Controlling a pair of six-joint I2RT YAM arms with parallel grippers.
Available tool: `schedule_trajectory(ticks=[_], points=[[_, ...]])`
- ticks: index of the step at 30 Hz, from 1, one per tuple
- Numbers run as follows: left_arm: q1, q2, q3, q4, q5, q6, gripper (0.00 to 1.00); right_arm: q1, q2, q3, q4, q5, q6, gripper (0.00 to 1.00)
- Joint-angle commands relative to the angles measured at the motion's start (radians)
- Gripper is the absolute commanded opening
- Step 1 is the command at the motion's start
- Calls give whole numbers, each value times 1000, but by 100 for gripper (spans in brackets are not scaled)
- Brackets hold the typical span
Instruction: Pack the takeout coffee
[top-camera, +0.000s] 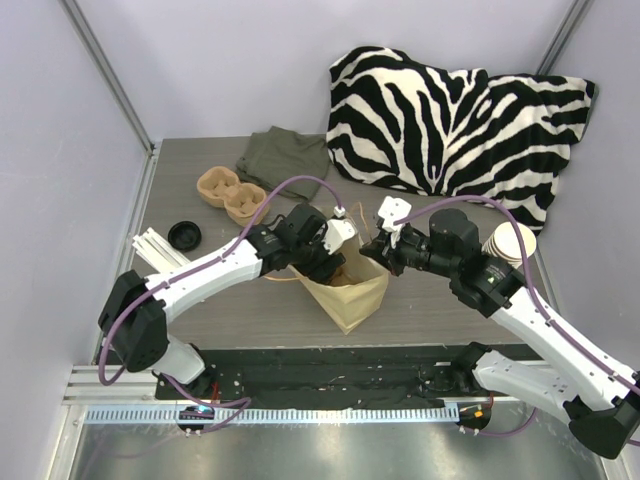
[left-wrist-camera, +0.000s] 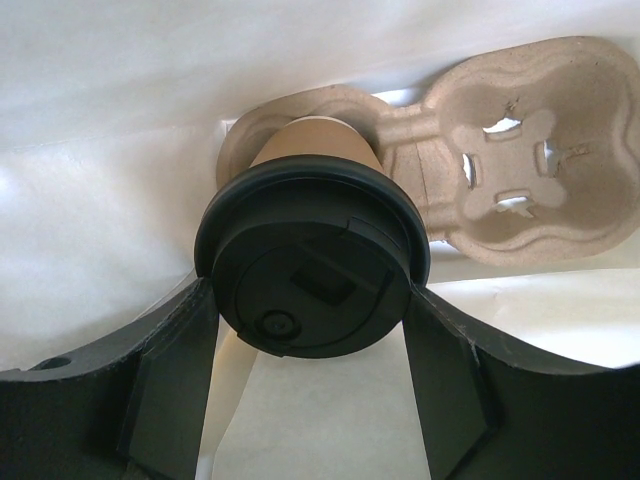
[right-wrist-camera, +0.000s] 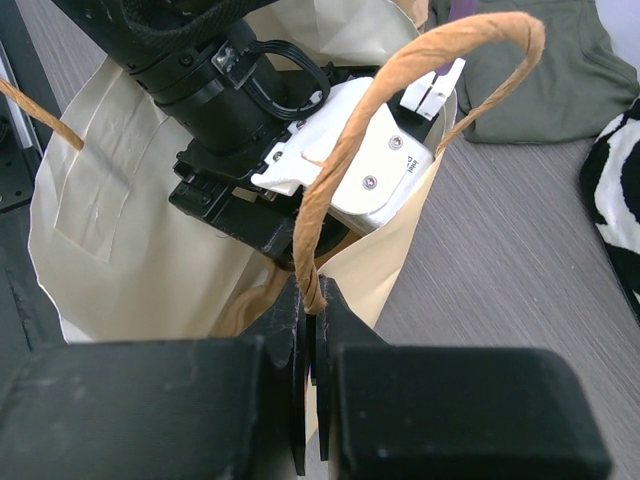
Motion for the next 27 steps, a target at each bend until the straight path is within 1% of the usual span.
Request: schedule_trajectory(ticks=[1, 4, 5, 6, 8, 9, 13, 14, 17, 27], points=[[13, 10, -19, -56, -23, -63, 62, 16, -30, -10, 55, -114, -28, 1], [12, -9, -15, -33, -28, -63, 67, 17, -30, -16, 65, -117, -34, 1], [8, -12, -15, -25, -63, -60, 69, 17, -30, -16, 65, -118, -36, 1], [5, -13, -13, -13, -67, -62, 73, 16, -30, -18, 68, -118, -37, 1], [5, -18, -12, 1, -75, -57, 75, 17, -30, -18, 68, -122, -43, 1], [-1, -19, -13, 5, -81, -59, 85, 17, -30, -18, 69, -120, -45, 1], [-19, -33, -22, 25, -101, -34, 89, 17, -28, -15, 69, -120, -52, 1], [-21, -38, -24, 34, -106, -29, 98, 16, -27, -15, 71, -117, -52, 1], [-25, -53, -30, 50, -112, -22, 100, 17, -25, -13, 72, -112, -43, 1], [-34, -118, -52, 87, -91, 18, 100, 17, -13, -10, 75, -68, -2, 1]])
